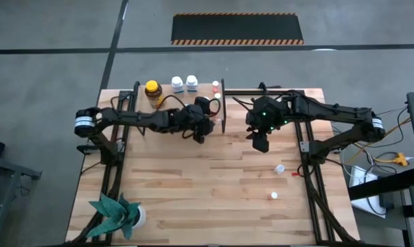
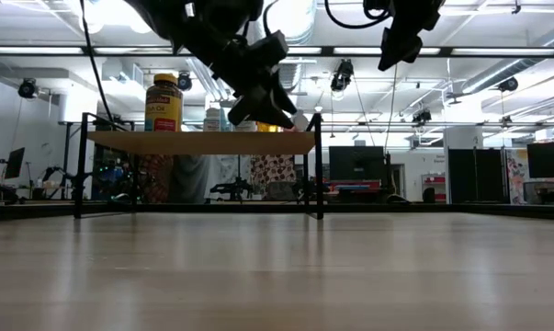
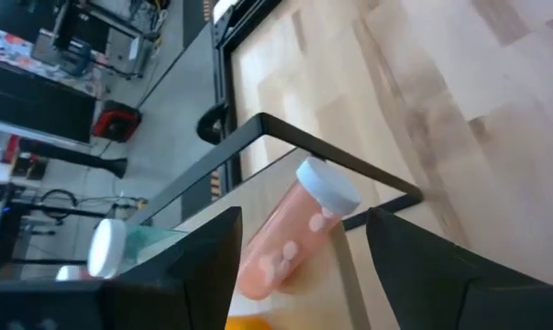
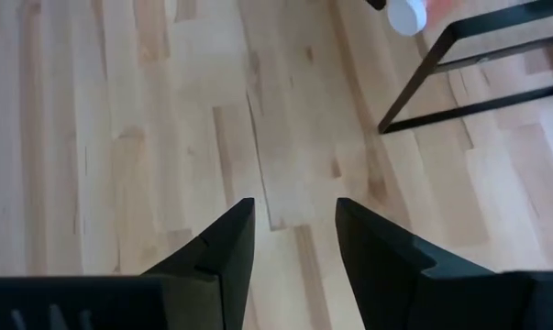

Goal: Pick and place medicine bottles onto shelf by color
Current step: Put the top pink pill bottle on the shelf

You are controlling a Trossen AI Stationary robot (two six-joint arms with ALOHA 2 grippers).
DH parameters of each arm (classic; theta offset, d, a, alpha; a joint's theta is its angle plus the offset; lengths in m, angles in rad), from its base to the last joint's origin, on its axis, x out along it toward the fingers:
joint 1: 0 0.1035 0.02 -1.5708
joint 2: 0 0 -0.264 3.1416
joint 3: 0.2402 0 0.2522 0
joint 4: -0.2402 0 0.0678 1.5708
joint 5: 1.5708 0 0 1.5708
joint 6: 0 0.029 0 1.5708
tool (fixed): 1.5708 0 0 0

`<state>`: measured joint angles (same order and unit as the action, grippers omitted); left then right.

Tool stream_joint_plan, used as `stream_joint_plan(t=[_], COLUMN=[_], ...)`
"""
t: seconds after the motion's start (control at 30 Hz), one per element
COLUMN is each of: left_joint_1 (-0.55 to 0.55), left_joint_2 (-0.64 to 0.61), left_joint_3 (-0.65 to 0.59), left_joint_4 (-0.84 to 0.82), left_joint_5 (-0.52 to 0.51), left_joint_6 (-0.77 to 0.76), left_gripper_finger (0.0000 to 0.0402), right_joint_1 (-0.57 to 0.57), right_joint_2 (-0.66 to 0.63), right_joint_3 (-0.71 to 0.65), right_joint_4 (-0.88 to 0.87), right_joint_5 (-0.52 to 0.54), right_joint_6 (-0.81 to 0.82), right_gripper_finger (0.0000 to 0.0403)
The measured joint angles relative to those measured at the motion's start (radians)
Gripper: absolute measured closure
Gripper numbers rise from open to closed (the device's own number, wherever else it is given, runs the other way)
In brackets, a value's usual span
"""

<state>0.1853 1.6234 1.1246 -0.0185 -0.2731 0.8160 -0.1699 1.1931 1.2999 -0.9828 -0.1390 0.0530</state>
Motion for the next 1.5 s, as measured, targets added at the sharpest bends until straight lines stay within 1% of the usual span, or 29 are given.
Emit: stream_joint_plan(t=[0.1,0.33,0.47,0.57,0.73,0.83,0.9,1.13,1.23,1.3,1.4,1.5], left_joint_1=[0.012,0.018,0.019,0.018,0.017,0.017,0.017,0.017,0.017,0.013,-0.016,-0.076], left_joint_2=[0.000,0.000,0.016,0.037,0.033,0.029,0.029,0.029,0.029,0.028,0.016,-0.022], left_joint_3=[-0.006,-0.021,-0.024,-0.023,-0.024,-0.024,-0.024,-0.024,-0.020,-0.017,-0.012,-0.020], left_joint_4=[0.000,0.011,0.014,0.045,0.037,0.035,0.037,0.036,0.036,0.037,0.040,0.130], left_joint_5=[0.026,0.043,0.044,0.044,0.038,0.033,0.026,0.006,0.006,0.005,0.002,0.004], left_joint_6=[-0.024,-0.051,-0.058,-0.055,-0.065,-0.077,-0.077,-0.077,-0.077,-0.078,-0.080,-0.087], left_gripper_finger=[0.0185,0.0185,0.0185,0.0185,0.0193,0.0207,0.0223,0.0301,0.0326,0.0336,0.0338,0.0336], right_joint_1=[0.000,0.000,0.000,0.000,0.000,0.000,0.000,0.000,0.000,0.000,0.002,0.019], right_joint_2=[0.000,0.000,0.000,0.000,0.000,0.000,0.000,0.000,0.000,0.000,0.000,-0.001], right_joint_3=[0.000,0.000,0.000,0.000,0.000,0.000,0.000,0.000,0.000,0.000,0.000,-0.011], right_joint_4=[-0.001,-0.001,-0.003,-0.003,-0.004,-0.004,-0.004,-0.005,-0.005,-0.005,0.004,0.083], right_joint_5=[0.000,0.000,-0.001,-0.001,-0.001,-0.001,-0.001,-0.001,-0.001,-0.001,-0.001,0.000], right_joint_6=[0.000,0.000,0.000,0.000,0.000,-0.001,-0.002,-0.001,-0.001,-0.002,-0.017,-0.064], right_gripper_finger=[0.0257,0.0264,0.0262,0.0260,0.0261,0.0265,0.0266,0.0262,0.0263,0.0266,0.0270,0.0270])
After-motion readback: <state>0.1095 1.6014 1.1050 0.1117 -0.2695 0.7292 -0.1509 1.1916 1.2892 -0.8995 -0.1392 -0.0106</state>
